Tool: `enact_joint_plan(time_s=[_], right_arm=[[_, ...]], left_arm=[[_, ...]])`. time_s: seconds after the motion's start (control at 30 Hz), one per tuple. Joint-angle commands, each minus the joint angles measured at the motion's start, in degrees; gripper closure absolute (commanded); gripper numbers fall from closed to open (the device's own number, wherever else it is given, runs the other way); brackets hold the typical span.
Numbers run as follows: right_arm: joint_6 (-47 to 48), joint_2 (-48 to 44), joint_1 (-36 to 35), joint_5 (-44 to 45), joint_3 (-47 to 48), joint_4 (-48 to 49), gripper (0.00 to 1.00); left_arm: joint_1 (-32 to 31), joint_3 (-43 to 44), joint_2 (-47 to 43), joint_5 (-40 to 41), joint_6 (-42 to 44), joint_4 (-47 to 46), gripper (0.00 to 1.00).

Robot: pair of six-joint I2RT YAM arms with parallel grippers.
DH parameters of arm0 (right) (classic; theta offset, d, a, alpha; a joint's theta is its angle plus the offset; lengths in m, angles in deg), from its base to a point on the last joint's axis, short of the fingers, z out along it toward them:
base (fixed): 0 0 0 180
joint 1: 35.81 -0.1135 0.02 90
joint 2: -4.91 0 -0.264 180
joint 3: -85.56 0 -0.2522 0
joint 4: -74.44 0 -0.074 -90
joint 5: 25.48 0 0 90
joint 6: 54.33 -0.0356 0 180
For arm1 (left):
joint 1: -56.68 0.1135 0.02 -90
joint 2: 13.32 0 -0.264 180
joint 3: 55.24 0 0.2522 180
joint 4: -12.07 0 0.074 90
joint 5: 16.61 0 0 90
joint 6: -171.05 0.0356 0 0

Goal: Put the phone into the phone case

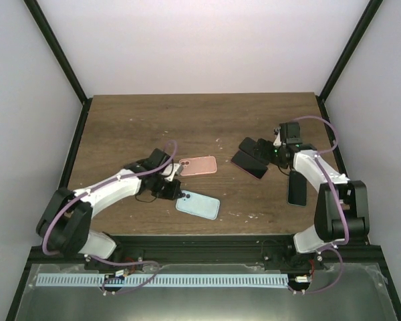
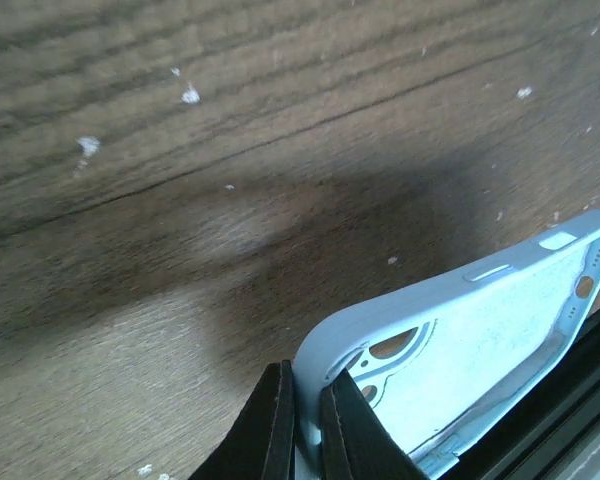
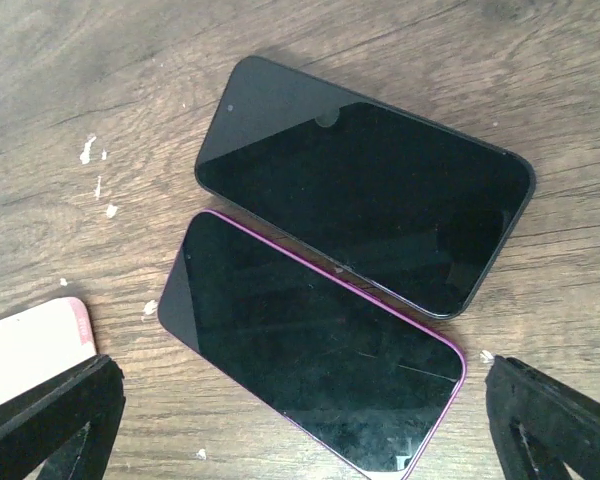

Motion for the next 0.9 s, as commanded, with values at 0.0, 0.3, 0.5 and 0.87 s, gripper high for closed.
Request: enact_joint_plan(time_s=[0.0,0.3,0.5,0.87], right_arm=[[0.4,2.2,0.6,1.3,-0.1,2.6,0.00],[-1.3,7.1,1.1,-0.4,-2.2,5.4,0.00],[-1.6,9.1,1.1,-0.5,-3.1,6.6,0.00],[3.0,11.4,0.7,-5.9,-4.2,9.4,0.01]], left_arm=[[-2.5,3.0,3.5,0.5,2.1,-0.1,0.95],[-3.4,4.4,8.6,0.8,2.4,0.3,0.86],[-3.4,5.1,8.5,1.9,0.9,0.2,0.69],[-3.4,2.2,0.9,8.2,-4.8,-1.2,0.22]])
